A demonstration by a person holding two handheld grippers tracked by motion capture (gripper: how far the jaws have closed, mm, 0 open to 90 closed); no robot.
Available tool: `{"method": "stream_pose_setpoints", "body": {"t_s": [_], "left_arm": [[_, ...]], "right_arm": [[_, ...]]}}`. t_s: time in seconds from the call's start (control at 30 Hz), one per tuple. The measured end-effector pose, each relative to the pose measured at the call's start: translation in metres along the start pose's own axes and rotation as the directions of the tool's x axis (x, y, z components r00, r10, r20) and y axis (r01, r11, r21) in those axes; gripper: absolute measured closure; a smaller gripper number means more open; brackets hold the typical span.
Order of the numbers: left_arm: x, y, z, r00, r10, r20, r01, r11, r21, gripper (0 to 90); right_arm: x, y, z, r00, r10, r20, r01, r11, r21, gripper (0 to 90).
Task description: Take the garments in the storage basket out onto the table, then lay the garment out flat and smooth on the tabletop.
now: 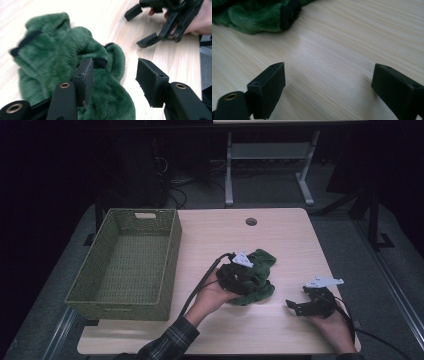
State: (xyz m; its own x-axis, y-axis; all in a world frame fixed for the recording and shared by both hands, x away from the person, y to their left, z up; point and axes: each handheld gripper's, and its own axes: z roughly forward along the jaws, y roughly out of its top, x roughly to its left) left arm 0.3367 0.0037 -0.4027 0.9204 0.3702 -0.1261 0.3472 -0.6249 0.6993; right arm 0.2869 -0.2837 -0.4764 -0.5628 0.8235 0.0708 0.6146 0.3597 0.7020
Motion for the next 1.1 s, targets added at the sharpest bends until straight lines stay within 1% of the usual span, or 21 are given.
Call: {"method": "stream_pose_setpoints", "body": {"t_s": [0.03, 0.07, 0.1, 0.17, 0.2, 0.33, 0.37, 0.43, 0.47, 0.53, 0.57, 0.6, 0.63, 0.7, 0.73, 0.77, 0.8, 0.87, 0.93, 1.03, 1.1], "left_arm": [[-0.001, -0.001, 0.004, 1.0000, 0.004, -0.007, -0.004, 1.0000, 0.004, 46.3], [-0.002, -0.001, 0.007, 0.9997, 0.017, -0.017, -0.017, 0.9997, 0.019, 46.2], [-0.002, -0.002, 0.011, 0.9990, 0.027, -0.037, -0.026, 0.9992, 0.028, 45.9], [-0.002, -0.003, 0.017, 0.9969, 0.048, -0.062, -0.044, 0.9973, 0.059, 45.2], [-0.001, -0.005, 0.019, 0.9965, 0.052, -0.066, -0.047, 0.9962, 0.074, 45.1], [0.002, -0.014, 0.026, 0.9972, 0.030, -0.069, -0.023, 0.9955, 0.091, 45.1], [0.004, -0.016, 0.027, 0.9965, 0.040, -0.073, -0.033, 0.9947, 0.097, 45.1], [0.005, -0.020, 0.029, 0.9973, 0.018, -0.072, -0.011, 0.9957, 0.092, 45.6], [0.006, -0.022, 0.030, 0.9970, 0.027, -0.073, -0.020, 0.9947, 0.101, 46.0], [0.006, -0.024, 0.032, 0.9967, 0.019, -0.079, -0.011, 0.9946, 0.103, 49.5], [0.006, -0.024, 0.033, 0.9965, 0.019, -0.082, -0.010, 0.9949, 0.100, 51.5], [0.006, -0.024, 0.033, 0.9960, 0.023, -0.087, -0.015, 0.9954, 0.095, 56.1], [0.006, -0.024, 0.032, 0.9959, 0.027, -0.086, -0.019, 0.9954, 0.094, 62.5], [0.006, -0.023, 0.031, 0.9960, 0.029, -0.084, -0.022, 0.9958, 0.089, 72.4], [0.006, -0.022, 0.030, 0.9960, 0.030, -0.084, -0.022, 0.9956, 0.091, 77.2], [0.005, -0.022, 0.029, 0.9962, 0.032, -0.081, -0.025, 0.9953, 0.093, 80.1], [0.004, -0.022, 0.029, 0.9965, 0.020, -0.082, -0.013, 0.9963, 0.085, 82.2], [0.004, -0.021, 0.025, 0.9971, 0.024, -0.072, -0.018, 0.9966, 0.080, 83.4], [0.002, -0.020, 0.020, 0.9982, 0.011, -0.059, -0.008, 0.9982, 0.059, 83.4], [0.002, -0.018, 0.006, 0.9991, 0.003, -0.041, -0.002, 0.9996, 0.027, 83.4], [0.002, -0.018, -0.004, 0.9993, 0.001, -0.038, -0.001, 1.0000, 0.001, 83.6]], "right_arm": [[0.001, 0.001, -0.001, 0.9999, -0.001, -0.012, 0.001, 1.0000, -0.008, 13.7], [0.003, 0.003, -0.002, 0.9997, -0.003, -0.025, 0.003, 0.9998, -0.018, 14.7], [0.004, 0.004, -0.003, 0.9991, -0.006, -0.043, 0.005, 0.9996, -0.028, 15.8], [0.008, 0.008, -0.003, 0.9972, -0.026, -0.070, 0.023, 0.9988, -0.043, 19.1], [0.011, 0.010, -0.002, 0.9960, -0.034, -0.083, 0.030, 0.9983, -0.051, 21.7], [0.019, 0.020, 0.003, 0.9888, -0.044, -0.143, 0.034, 0.9968, -0.073, 28.3], [0.021, 0.022, 0.005, 0.9860, -0.052, -0.158, 0.040, 0.9957, -0.084, 30.6], [0.025, 0.027, 0.011, 0.9830, -0.056, -0.175, 0.041, 0.9955, -0.085, 33.2], [0.027, 0.029, 0.014, 0.9817, -0.062, -0.180, 0.048, 0.9955, -0.082, 34.7], [0.031, 0.033, 0.019, 0.9797, -0.074, -0.187, 0.061, 0.9955, -0.073, 37.6], [0.033, 0.035, 0.021, 0.9788, -0.071, -0.192, 0.060, 0.9960, -0.067, 39.0], [0.034, 0.036, 0.023, 0.9781, -0.065, -0.198, 0.054, 0.9967, -0.060, 41.1], [0.035, 0.037, 0.026, 0.9772, -0.067, -0.201, 0.057, 0.9966, -0.059, 43.3], [0.037, 0.038, 0.031, 0.9795, -0.059, -0.192, 0.052, 0.9978, -0.041, 47.7], [0.036, 0.038, 0.034, 0.9801, -0.067, -0.187, 0.061, 0.9974, -0.039, 50.7], [0.036, 0.039, 0.035, 0.9813, -0.063, -0.182, 0.057, 0.9977, -0.037, 54.7], [0.036, 0.039, 0.035, 0.9818, -0.053, -0.182, 0.050, 0.9985, -0.025, 59.8], [0.034, 0.039, 0.035, 0.9829, -0.070, -0.171, 0.065, 0.9974, -0.031, 69.7], [0.034, 0.039, 0.033, 0.9832, -0.076, -0.166, 0.071, 0.9969, -0.034, 75.4], [0.035, 0.040, 0.029, 0.9852, -0.091, -0.145, 0.086, 0.9956, -0.037, 77.7], [0.035, 0.041, 0.025, 0.9864, -0.091, -0.137, 0.086, 0.9954, -0.043, 78.5]]}}
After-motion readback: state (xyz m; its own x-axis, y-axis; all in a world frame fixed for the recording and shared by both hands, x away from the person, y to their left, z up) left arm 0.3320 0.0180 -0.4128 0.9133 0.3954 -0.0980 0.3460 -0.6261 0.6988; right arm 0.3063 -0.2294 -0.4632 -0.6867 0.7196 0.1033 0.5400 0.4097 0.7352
